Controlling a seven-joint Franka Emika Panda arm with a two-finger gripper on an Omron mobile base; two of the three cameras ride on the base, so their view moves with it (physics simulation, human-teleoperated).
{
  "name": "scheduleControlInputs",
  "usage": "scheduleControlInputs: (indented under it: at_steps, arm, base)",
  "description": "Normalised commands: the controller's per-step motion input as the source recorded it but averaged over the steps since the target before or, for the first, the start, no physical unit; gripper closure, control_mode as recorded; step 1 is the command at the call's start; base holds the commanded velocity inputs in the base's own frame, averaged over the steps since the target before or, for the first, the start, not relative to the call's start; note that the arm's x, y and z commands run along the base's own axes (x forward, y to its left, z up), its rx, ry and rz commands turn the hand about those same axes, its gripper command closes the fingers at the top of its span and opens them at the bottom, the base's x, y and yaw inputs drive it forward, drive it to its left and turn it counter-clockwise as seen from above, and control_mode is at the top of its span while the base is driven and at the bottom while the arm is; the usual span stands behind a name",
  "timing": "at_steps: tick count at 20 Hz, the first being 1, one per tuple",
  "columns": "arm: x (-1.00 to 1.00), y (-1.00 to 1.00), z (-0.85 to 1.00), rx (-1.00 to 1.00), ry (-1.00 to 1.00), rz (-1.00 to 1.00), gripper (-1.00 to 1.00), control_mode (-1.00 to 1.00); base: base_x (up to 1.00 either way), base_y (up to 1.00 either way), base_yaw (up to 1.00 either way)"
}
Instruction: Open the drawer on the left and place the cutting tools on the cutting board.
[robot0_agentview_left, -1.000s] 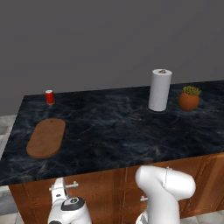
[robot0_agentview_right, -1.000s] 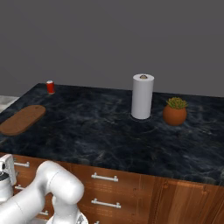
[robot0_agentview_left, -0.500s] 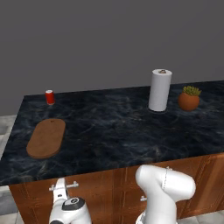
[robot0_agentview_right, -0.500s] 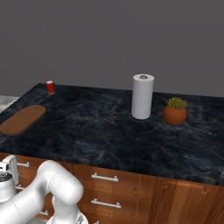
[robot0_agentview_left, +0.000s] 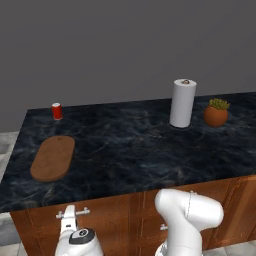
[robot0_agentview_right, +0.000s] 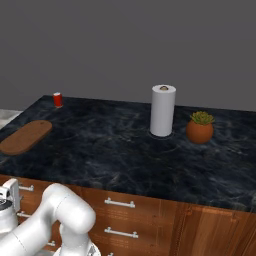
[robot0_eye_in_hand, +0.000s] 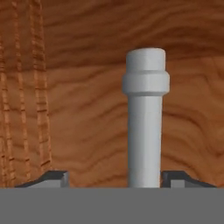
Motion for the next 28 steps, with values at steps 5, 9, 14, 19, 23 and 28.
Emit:
scheduleControlInputs:
  at_steps: [5,9,14,19,23,28]
  arm:
    - [0.0,0.0,0.0,0.0,0.0,0.0,1.0,-1.0]
    - [0.02,0.0,0.0,0.0,0.05,0.0,1.0,-1.0]
    - [0.1,0.0,0.0,0.0,0.2,0.0,1.0,-1.0]
    - [-0.65,0.09,-0.07,0.0,0.07,0.0,1.0,-1.0]
    - [-1.0,0.2,-0.23,0.0,0.0,0.0,1.0,-1.0]
    - [-1.0,0.19,-0.26,0.0,0.0,0.0,1.0,-1.0]
  base:
    - [0.0,0.0,0.0]
    - [0.0,0.0,0.0]
    - [0.0,0.0,0.0]
    - [0.0,0.0,0.0]
    - [0.0,0.0,0.0]
    - [0.0,0.0,0.0]
